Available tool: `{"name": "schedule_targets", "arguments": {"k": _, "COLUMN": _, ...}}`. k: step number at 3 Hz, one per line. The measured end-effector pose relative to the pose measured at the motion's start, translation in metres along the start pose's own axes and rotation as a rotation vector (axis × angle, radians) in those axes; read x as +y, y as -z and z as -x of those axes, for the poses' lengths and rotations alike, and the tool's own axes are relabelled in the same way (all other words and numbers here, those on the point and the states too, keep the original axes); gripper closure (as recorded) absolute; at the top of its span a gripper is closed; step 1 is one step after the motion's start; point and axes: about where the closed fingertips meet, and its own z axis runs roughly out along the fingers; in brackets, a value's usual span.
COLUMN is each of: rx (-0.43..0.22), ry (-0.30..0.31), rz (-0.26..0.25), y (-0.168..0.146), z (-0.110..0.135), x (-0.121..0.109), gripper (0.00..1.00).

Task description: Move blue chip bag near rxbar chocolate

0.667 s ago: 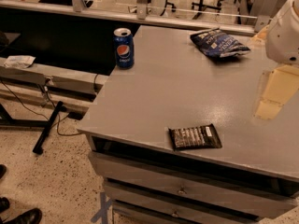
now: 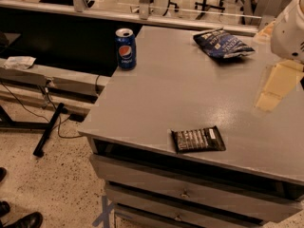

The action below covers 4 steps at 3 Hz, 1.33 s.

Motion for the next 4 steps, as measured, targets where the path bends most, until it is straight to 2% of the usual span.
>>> {"name": "schedule_targets", "arguments": {"k": 1, "rx": -0.087, "ry": -0.074, "rz": -0.059, "y": -0.024, "z": -0.003, "x": -0.052, "gripper": 0.00}}
{"name": "schedule_targets", "arguments": {"k": 2, "rx": -0.185, "ry": -0.140, "rz": -0.143, "y": -0.045, "z": 0.000, "x": -0.111, "gripper": 0.00}}
{"name": "schedule_targets", "arguments": {"k": 3, "rx": -0.194, "ry": -0.148, "rz": -0.148, "y": -0.047, "z": 0.001, "x": -0.113, "gripper": 0.00}}
{"name": "schedule_targets", "arguments": {"k": 4, "rx": -0.232, "ry": -0.182, "rz": -0.173, "y": -0.056, "z": 0.005, "x": -0.125, "gripper": 0.00}}
